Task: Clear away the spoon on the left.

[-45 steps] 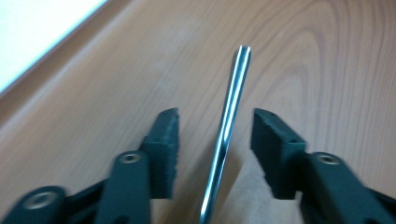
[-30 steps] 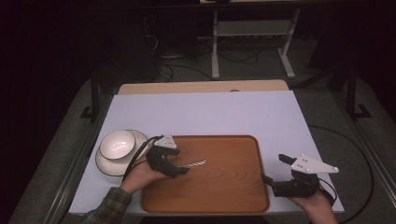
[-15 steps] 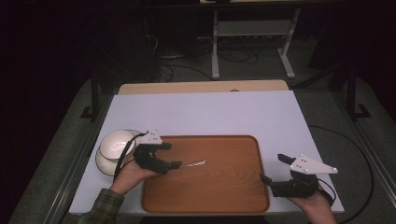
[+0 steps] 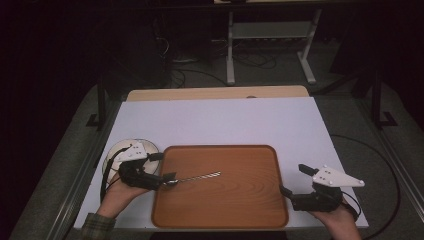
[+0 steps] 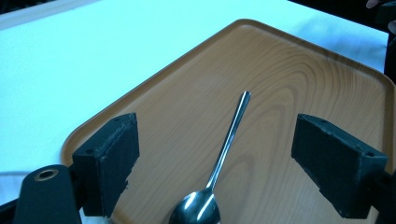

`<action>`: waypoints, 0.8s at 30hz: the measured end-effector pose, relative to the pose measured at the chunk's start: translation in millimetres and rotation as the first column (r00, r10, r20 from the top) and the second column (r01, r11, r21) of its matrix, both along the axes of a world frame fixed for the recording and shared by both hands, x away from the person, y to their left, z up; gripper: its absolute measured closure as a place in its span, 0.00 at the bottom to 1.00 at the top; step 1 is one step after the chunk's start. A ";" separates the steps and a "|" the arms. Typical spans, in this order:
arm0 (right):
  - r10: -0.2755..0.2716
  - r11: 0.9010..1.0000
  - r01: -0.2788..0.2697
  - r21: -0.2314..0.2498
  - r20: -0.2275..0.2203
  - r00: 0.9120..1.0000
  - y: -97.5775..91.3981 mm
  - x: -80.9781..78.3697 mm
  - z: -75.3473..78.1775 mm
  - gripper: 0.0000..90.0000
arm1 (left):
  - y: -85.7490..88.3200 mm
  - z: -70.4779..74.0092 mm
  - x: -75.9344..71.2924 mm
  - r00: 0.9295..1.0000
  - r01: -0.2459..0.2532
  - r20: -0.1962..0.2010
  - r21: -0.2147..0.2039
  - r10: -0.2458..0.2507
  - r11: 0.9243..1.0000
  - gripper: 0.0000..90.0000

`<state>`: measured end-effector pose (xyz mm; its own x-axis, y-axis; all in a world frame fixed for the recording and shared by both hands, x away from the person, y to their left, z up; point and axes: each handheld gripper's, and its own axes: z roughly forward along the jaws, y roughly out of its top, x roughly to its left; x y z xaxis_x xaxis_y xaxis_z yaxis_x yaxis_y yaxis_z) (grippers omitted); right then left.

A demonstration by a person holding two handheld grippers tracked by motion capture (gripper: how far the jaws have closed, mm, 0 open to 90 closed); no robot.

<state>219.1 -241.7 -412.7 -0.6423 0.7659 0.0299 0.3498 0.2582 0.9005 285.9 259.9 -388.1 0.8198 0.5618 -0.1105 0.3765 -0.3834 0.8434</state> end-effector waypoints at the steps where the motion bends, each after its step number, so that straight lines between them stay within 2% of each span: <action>1: 0.000 1.000 0.000 -0.001 0.001 1.000 -0.2 0.0 0.0 0.08 | 2.0 0.0 -1.4 1.000 -0.002 0.005 0.000 0.002 1.000 0.16; 5: -0.003 1.000 0.003 0.001 -0.003 1.000 -1.1 0.4 -0.4 0.08 | 11.9 0.9 -8.8 0.999 -0.018 0.039 -0.001 0.018 1.000 0.16; 8: -0.005 1.000 0.005 0.004 0.003 1.000 -1.8 0.1 0.3 0.08 | 18.7 1.6 -14.7 0.998 -0.032 0.054 -0.013 0.033 0.999 0.16; 11: -0.009 1.000 0.009 0.005 0.003 1.000 -2.6 0.0 0.4 0.08 | 24.6 1.3 -21.0 0.997 -0.045 0.061 -0.010 0.045 0.999 0.16; 24: -0.008 1.000 0.008 0.012 -0.003 1.000 -3.9 0.1 1.3 0.08 | 58.5 -6.2 -40.1 0.991 -0.120 0.051 -0.026 0.121 0.992 0.16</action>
